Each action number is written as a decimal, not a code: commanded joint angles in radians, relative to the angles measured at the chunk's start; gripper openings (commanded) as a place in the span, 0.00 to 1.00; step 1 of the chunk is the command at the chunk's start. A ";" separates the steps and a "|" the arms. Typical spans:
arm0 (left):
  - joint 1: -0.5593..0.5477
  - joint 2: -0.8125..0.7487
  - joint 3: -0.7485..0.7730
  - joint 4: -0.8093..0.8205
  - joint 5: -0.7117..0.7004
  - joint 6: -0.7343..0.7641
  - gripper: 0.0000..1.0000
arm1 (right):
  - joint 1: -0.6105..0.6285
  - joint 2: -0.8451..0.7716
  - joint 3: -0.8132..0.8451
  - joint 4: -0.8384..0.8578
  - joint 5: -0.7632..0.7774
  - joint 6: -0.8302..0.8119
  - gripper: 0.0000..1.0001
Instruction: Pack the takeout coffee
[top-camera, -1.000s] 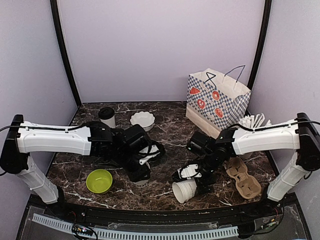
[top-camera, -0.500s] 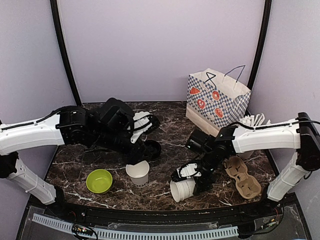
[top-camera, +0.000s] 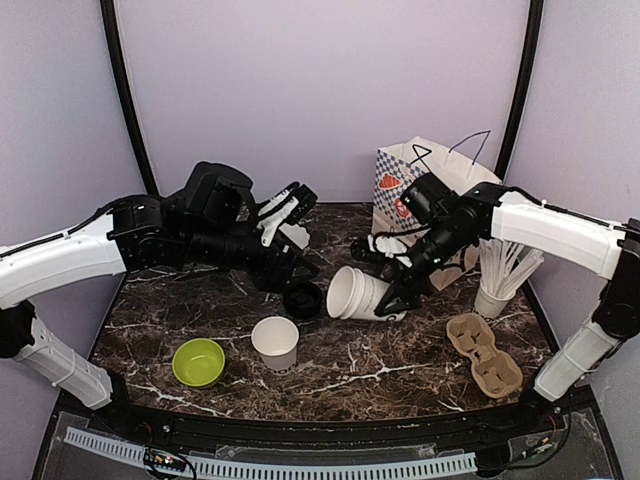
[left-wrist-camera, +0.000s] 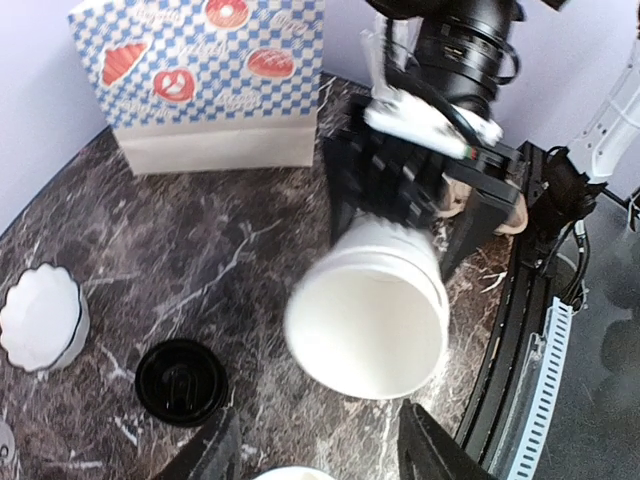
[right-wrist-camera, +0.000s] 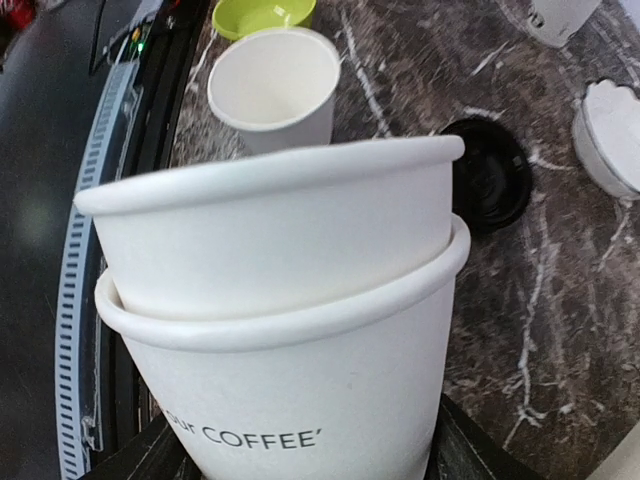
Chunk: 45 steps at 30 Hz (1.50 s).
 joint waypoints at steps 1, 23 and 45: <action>0.002 -0.037 0.000 0.174 0.159 0.074 0.57 | -0.091 0.002 0.135 -0.008 -0.233 0.083 0.70; 0.003 0.126 0.180 0.086 0.232 0.145 0.48 | -0.134 0.013 0.172 0.038 -0.331 0.145 0.74; 0.024 0.140 0.264 -0.112 0.093 0.148 0.00 | -0.138 -0.053 0.121 0.001 -0.292 0.104 0.98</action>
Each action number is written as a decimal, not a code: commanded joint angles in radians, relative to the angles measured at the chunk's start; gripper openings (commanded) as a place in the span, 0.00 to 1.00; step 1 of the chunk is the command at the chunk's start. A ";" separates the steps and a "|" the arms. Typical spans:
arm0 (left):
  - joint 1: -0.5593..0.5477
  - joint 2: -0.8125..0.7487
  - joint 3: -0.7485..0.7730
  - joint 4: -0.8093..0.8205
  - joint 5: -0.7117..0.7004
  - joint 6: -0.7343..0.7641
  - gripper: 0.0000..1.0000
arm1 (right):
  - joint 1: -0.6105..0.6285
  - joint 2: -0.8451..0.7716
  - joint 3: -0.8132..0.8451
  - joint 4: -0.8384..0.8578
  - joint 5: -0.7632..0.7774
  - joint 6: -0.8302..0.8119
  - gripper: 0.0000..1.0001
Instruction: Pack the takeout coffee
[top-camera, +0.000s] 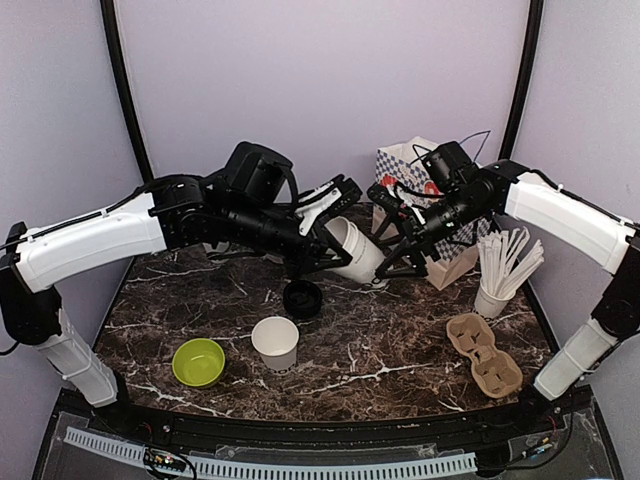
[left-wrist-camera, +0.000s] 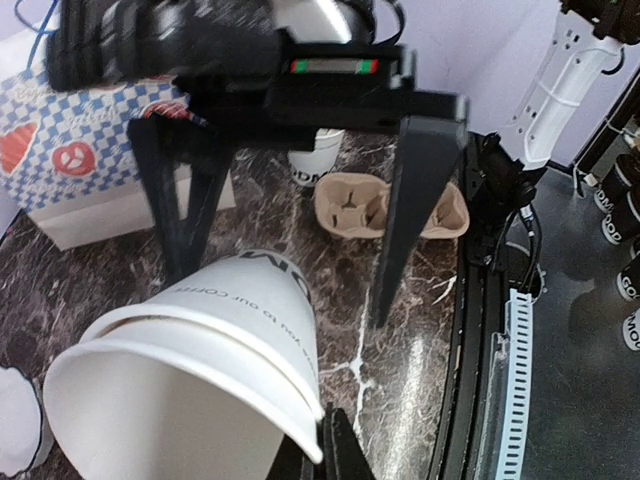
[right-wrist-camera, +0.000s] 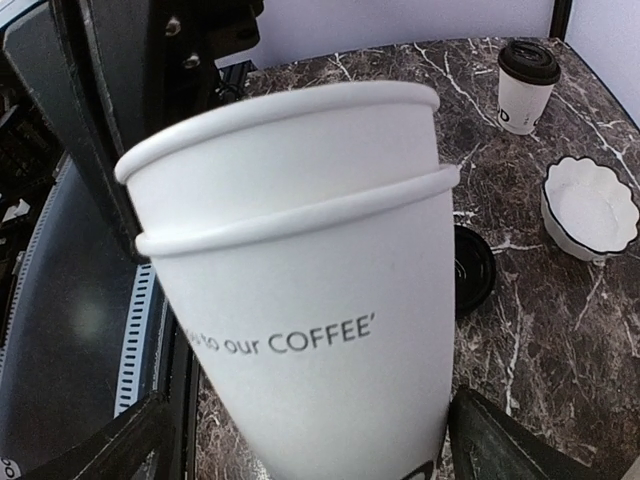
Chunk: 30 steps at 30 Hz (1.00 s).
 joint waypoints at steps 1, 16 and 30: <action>0.020 -0.079 0.039 -0.182 -0.196 0.023 0.00 | 0.000 -0.064 -0.032 -0.026 0.012 -0.029 0.98; 0.374 0.054 0.144 -0.818 -0.518 -0.219 0.00 | 0.000 -0.102 -0.115 0.020 0.044 -0.008 0.98; 0.756 0.137 0.096 -0.644 -0.527 -0.173 0.00 | 0.000 -0.114 -0.158 0.031 0.085 -0.013 0.96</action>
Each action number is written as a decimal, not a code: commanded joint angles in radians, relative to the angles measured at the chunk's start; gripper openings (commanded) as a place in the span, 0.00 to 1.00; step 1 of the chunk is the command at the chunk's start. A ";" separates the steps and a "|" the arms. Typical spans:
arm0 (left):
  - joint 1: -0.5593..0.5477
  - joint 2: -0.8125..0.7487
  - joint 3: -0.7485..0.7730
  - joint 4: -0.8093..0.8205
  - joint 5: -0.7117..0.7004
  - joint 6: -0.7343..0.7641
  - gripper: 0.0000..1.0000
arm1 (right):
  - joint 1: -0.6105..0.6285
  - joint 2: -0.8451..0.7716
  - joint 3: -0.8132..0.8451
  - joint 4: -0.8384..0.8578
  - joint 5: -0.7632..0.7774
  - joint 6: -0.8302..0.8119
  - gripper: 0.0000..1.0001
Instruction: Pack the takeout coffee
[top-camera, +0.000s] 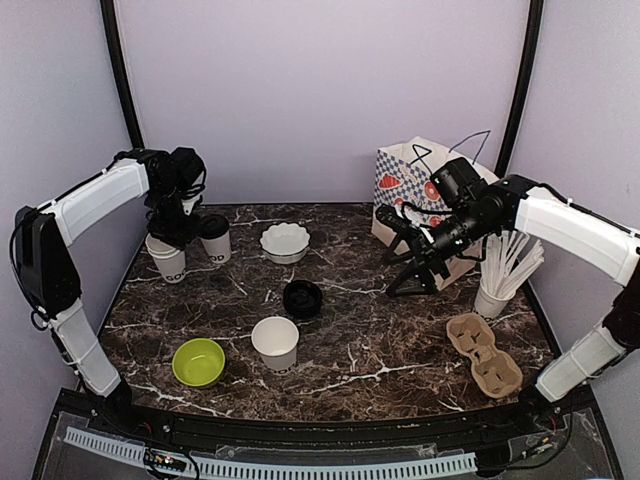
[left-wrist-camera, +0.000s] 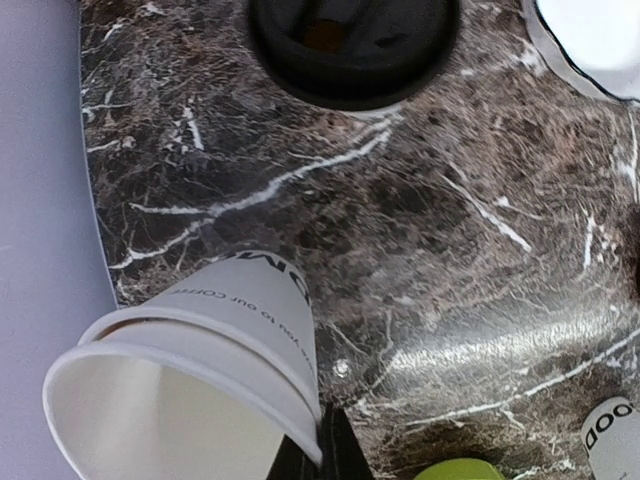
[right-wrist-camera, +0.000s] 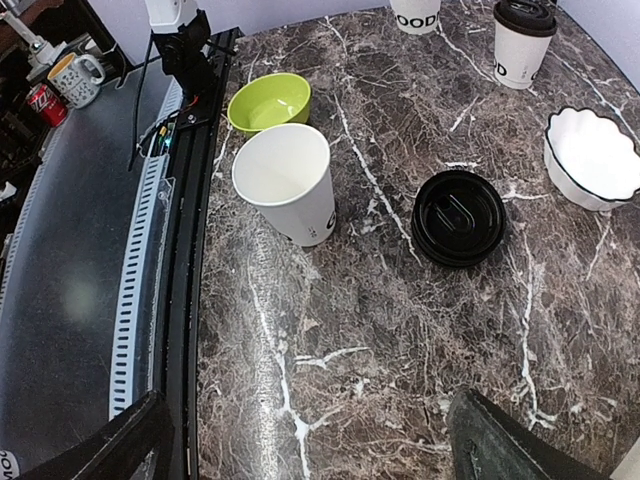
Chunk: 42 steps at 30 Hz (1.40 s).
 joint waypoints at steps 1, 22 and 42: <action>0.090 0.004 0.023 0.085 0.007 0.058 0.00 | 0.000 -0.017 -0.009 0.021 0.018 0.004 0.96; 0.287 0.244 0.150 0.196 0.171 0.179 0.04 | 0.001 -0.014 -0.011 0.007 0.054 -0.005 0.96; 0.102 0.017 0.146 0.155 0.107 0.157 0.48 | 0.006 0.028 0.028 -0.020 0.061 -0.016 0.96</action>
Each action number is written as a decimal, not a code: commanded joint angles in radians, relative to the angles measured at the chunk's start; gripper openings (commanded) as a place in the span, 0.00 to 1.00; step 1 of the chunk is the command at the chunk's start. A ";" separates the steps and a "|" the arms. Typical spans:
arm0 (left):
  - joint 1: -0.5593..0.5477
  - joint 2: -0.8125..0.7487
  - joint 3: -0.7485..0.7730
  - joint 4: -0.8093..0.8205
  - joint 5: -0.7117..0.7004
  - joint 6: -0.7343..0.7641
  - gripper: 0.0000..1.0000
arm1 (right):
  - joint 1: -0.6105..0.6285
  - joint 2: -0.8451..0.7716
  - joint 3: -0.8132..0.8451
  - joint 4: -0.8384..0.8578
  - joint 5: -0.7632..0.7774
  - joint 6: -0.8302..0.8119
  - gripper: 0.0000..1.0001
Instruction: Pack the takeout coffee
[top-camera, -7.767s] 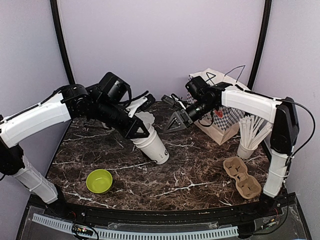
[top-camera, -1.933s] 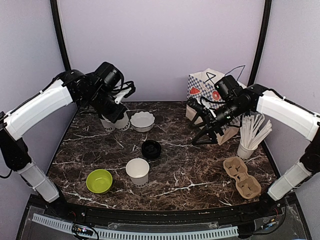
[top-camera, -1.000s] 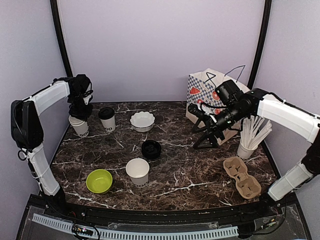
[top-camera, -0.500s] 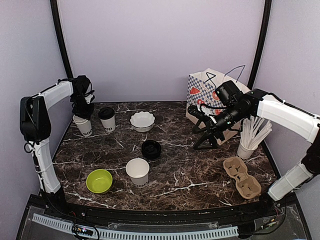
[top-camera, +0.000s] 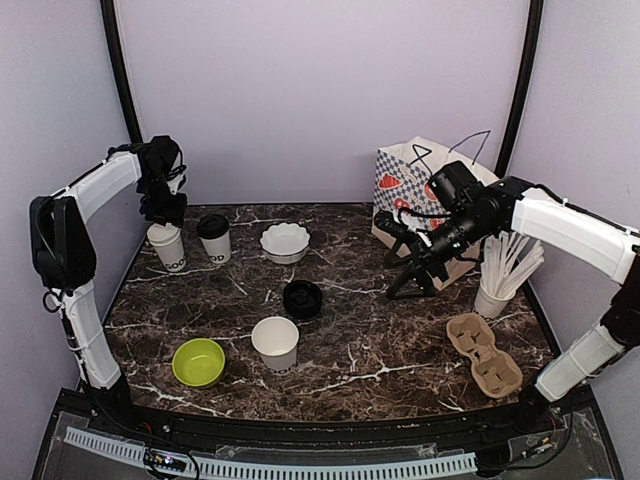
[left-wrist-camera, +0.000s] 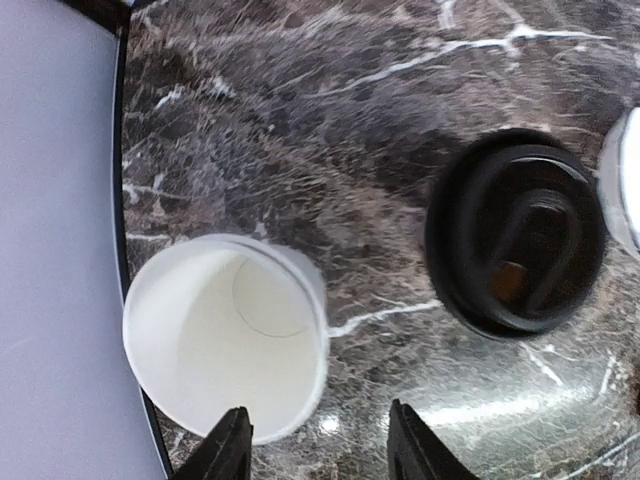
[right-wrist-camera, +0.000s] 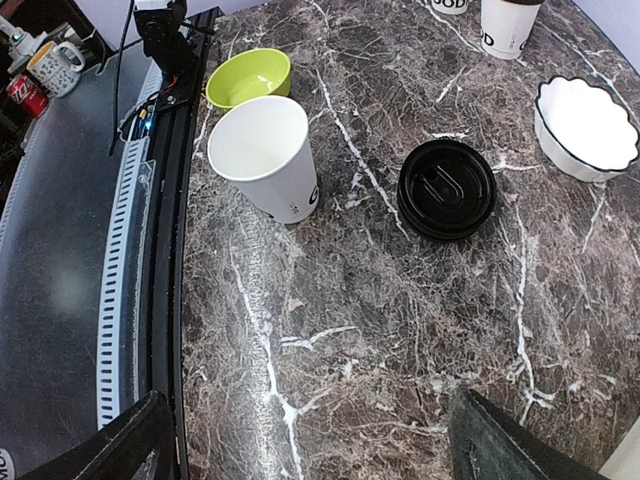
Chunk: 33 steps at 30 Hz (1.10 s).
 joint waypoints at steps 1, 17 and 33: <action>-0.176 -0.227 -0.064 -0.007 0.045 0.045 0.48 | 0.006 0.013 0.040 -0.012 0.010 -0.014 0.96; -0.707 -0.331 -0.375 0.005 0.337 0.094 0.46 | 0.004 0.004 0.106 -0.054 0.086 -0.041 0.95; -0.758 -0.275 -0.473 0.053 0.351 0.107 0.39 | -0.001 0.000 0.123 -0.052 0.168 -0.041 0.93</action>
